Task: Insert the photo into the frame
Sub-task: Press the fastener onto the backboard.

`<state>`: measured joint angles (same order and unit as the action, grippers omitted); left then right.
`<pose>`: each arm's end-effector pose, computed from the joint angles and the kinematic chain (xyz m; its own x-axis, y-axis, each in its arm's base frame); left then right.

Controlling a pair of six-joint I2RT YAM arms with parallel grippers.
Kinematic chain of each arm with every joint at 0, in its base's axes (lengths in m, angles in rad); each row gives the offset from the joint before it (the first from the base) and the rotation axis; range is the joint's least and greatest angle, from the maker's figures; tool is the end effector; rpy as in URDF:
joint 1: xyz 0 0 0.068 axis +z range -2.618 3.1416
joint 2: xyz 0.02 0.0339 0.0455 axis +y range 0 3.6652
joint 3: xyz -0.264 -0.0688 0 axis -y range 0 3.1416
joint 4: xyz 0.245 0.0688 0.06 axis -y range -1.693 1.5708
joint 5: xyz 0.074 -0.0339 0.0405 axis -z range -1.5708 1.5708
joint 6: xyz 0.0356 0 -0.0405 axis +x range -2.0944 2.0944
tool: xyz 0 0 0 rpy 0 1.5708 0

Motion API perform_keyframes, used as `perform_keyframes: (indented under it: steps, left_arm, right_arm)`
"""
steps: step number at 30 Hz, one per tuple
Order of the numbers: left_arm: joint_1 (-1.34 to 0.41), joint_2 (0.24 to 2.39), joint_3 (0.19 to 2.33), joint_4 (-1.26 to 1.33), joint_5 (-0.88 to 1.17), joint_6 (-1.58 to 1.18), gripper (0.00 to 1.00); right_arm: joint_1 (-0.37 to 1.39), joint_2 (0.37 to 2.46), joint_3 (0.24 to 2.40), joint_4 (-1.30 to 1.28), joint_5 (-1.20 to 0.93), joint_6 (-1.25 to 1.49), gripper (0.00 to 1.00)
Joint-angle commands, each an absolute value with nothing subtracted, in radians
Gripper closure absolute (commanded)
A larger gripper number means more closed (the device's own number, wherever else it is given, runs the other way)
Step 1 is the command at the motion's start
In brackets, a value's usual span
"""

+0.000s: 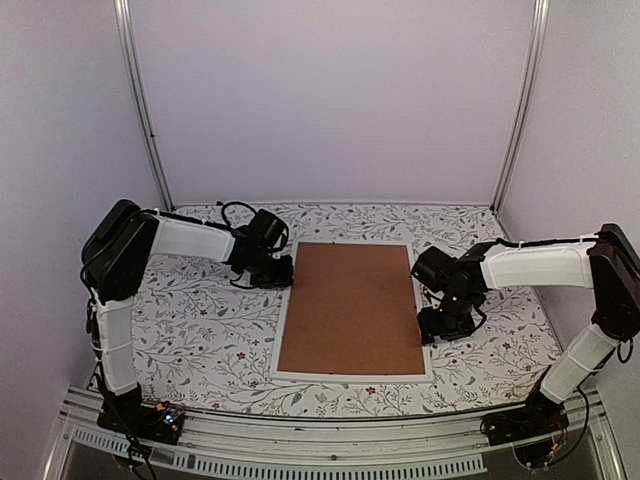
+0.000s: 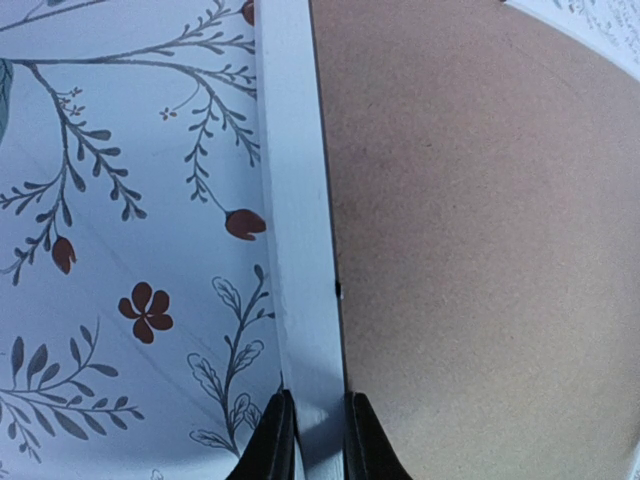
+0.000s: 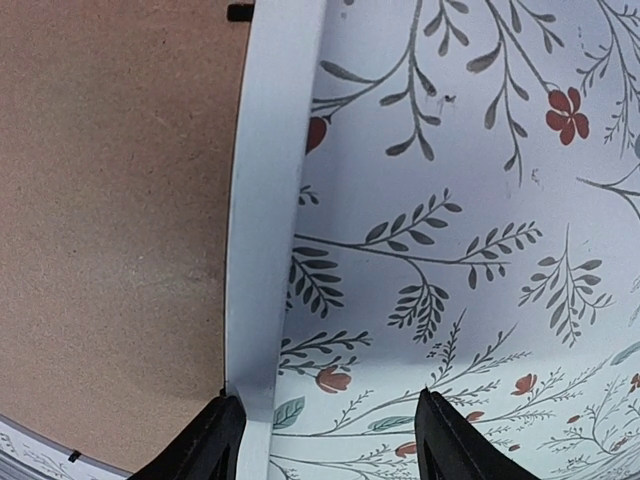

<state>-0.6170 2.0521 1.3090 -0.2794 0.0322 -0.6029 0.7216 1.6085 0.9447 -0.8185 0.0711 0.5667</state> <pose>0.3422 -0.2441 0.1324 -0.9090 -0.0500 -0.4138 0.0929 0.9435 -0.3182 0.2041 0.1762 0.1645 -0.9821 -0.1509 -0.1125 -0.1505 0.9885 -0.0123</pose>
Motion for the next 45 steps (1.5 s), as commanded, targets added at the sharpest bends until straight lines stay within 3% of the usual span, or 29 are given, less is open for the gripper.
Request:
perform_keyframes:
  steps: [1, 45]
  left_arm:
    - [-0.634, 2.043, 1.281, -0.315, 0.047, -0.588, 1.00]
    - [-0.634, 2.042, 1.248, -0.293, 0.057, -0.601, 1.00]
  right_arm:
    - [0.708, 1.590, 0.931, -0.807, 0.087, 0.565, 0.37]
    - [0.813, 1.750, 0.978, -0.776, 0.087, 0.646, 0.37]
